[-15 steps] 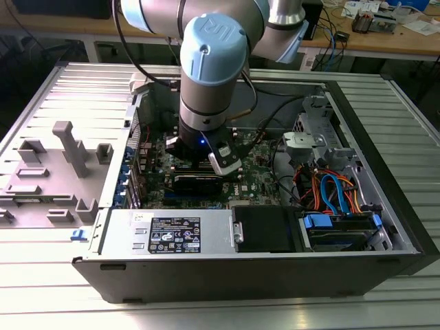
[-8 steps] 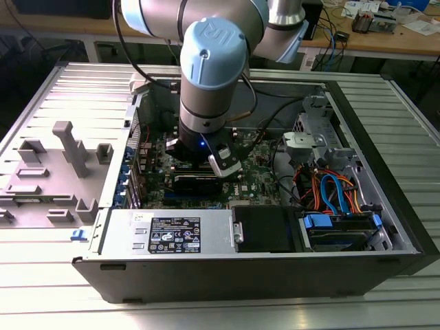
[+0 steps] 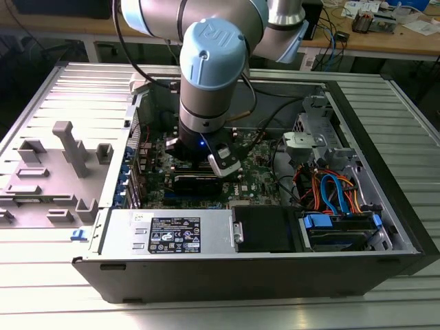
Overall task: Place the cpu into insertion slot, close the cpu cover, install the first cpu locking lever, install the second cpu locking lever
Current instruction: 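Install the second cpu locking lever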
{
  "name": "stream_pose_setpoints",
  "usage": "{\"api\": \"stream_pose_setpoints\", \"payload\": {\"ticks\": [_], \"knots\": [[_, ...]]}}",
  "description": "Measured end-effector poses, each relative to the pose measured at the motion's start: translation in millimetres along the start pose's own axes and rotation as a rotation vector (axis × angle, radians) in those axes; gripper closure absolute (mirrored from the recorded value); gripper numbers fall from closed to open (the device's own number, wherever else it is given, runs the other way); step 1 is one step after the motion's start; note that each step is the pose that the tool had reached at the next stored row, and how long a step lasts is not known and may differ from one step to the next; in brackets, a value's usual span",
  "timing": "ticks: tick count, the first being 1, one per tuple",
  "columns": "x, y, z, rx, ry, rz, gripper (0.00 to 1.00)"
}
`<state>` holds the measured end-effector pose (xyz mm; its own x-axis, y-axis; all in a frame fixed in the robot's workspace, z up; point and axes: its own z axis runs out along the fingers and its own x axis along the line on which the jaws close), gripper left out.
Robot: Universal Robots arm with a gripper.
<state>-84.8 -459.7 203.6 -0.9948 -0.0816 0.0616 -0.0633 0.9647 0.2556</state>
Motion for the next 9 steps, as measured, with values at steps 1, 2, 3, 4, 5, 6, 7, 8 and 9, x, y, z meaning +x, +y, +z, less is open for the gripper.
{"api": "stream_pose_setpoints", "payload": {"ticks": [1, 2, 3, 4, 5, 6, 7, 8, 9], "knots": [[0.6, 0.2, 0.3, -0.0025, -0.0001, 0.000, 0.89], [1.1, 0.2, 0.5, -0.0048, -0.0002, -0.001, 0.89], [1.6, 0.2, 0.7, -0.0076, -0.0004, -0.001, 0.89], [2.2, 0.2, 1.0, -0.0103, -0.0004, -0.002, 0.89], [2.6, 0.2, 1.9, -0.0133, -0.0006, -0.002, 0.89], [3.1, 0.3, 2.3, -0.0147, -0.0007, -0.002, 0.89], [3.7, 0.3, 2.7, -0.0159, -0.0007, -0.002, 0.89], [4.3, 0.4, 2.9, -0.0165, -0.0008, -0.003, 0.89], [5.0, 0.4, 3.0, -0.0167, -0.0007, -0.003, 0.89]]}}
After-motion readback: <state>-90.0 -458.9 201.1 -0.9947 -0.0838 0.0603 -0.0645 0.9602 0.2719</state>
